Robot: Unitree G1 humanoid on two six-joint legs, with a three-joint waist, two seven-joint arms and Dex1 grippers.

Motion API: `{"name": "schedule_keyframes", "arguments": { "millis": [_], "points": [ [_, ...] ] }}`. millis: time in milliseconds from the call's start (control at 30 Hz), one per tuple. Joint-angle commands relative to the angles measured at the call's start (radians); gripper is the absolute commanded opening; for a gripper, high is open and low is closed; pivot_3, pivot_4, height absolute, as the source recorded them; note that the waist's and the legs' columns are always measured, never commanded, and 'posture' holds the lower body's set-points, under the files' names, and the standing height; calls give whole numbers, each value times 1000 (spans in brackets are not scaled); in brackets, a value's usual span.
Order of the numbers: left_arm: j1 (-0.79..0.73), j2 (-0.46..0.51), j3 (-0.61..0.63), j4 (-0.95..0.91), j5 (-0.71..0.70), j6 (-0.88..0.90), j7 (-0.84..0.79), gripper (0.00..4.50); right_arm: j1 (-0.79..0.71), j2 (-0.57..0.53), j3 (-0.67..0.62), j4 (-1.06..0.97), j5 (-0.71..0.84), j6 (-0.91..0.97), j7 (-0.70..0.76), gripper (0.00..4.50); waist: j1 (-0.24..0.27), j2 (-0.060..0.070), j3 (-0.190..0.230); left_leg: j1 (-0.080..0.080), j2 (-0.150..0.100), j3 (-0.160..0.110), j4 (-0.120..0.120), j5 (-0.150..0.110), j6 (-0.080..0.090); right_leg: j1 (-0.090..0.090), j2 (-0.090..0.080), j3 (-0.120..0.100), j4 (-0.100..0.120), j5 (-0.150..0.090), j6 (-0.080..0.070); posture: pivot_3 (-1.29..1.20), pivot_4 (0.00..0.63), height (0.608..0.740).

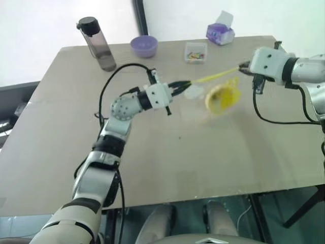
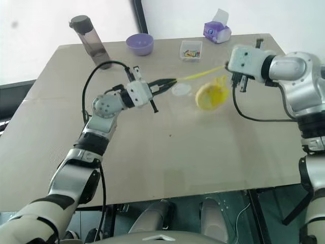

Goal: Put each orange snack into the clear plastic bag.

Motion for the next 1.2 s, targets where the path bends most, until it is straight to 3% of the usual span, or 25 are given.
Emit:
{"name": "schedule_keyframes", "arguments": {
  "millis": [33,133,267,400,433,500,533,633,667,833,933,1100,1200],
  "points": [
    [-27,9,33,6,17,-38,59,0,-10,-21,-60,-32,16,20,-1,132,0,0,0,-1,0,0,0,0,0,-1,0,0,0,0,0,0,150,740],
    [1,20,24,-4,26,-35,57,0,51,-31,-76,-101,52,79,42,132,-1,0,0,-3,0,0,0,0,0,-2,0,0,-1,0,0,0,150,740],
    [115,41,-12,-67,-10,15,-28,0,238,-65,-76,-292,117,215,150,132,-1,0,0,-11,0,-1,2,0,0,-10,-1,-1,1,0,0,0,150,740],
    [285,66,-37,-230,-97,209,-129,0,422,-68,-95,-478,162,361,167,132,-5,1,0,-12,-1,0,2,0,0,-12,-1,0,2,0,0,0,150,740],
    [327,72,-40,-282,-115,280,-144,0,456,-71,-98,-510,161,383,165,711,-5,1,0,-12,-1,0,2,0,0,-13,-1,1,2,0,0,0,150,740],
    [440,98,-60,-419,-147,459,-174,0,534,-91,-109,-580,176,459,181,1395,-3,1,-1,-12,0,0,3,0,0,-13,-1,1,5,0,0,0,150,740],
    [473,106,-64,-468,-153,503,-179,666,556,-99,-115,-602,181,485,182,1903,-2,2,-1,-11,0,0,3,0,0,-13,-1,1,7,0,0,0,150,740],
    [551,79,-12,-606,-230,627,-113,1898,624,-142,-162,-643,217,544,195,3359,6,2,-1,-10,-1,1,6,0,0,-12,0,2,10,0,0,0,150,740],
    [573,74,7,-647,-261,675,-98,2401,645,-153,-182,-650,232,553,199,3401,9,2,-1,-10,-1,1,7,0,0,-12,-1,2,11,0,0,0,150,740],
    [705,113,117,-853,-410,924,-38,2401,758,-111,-352,-686,406,631,197,3401,13,1,-1,-7,0,2,8,0,0,-10,0,3,14,0,0,0,150,740],
    [829,176,224,-1012,-513,1107,20,2401,872,-29,-539,-732,659,816,224,3401,13,1,-1,-7,1,3,6,0,0,-10,0,5,13,0,0,0,150,740],
    [984,256,393,-1186,-677,1280,63,2401,1015,2,-685,-718,795,820,249,3401,33,1,0,-6,1,4,4,0,0,-8,0,5,10,0,0,0,150,740],
    [1072,280,462,-1236,-697,1311,69,2401,1054,0,-707,-678,801,746,280,3401,40,2,0,13,2,4,0,-4,6,11,0,4,2,0,-1,0,150,740]
  ]
}}
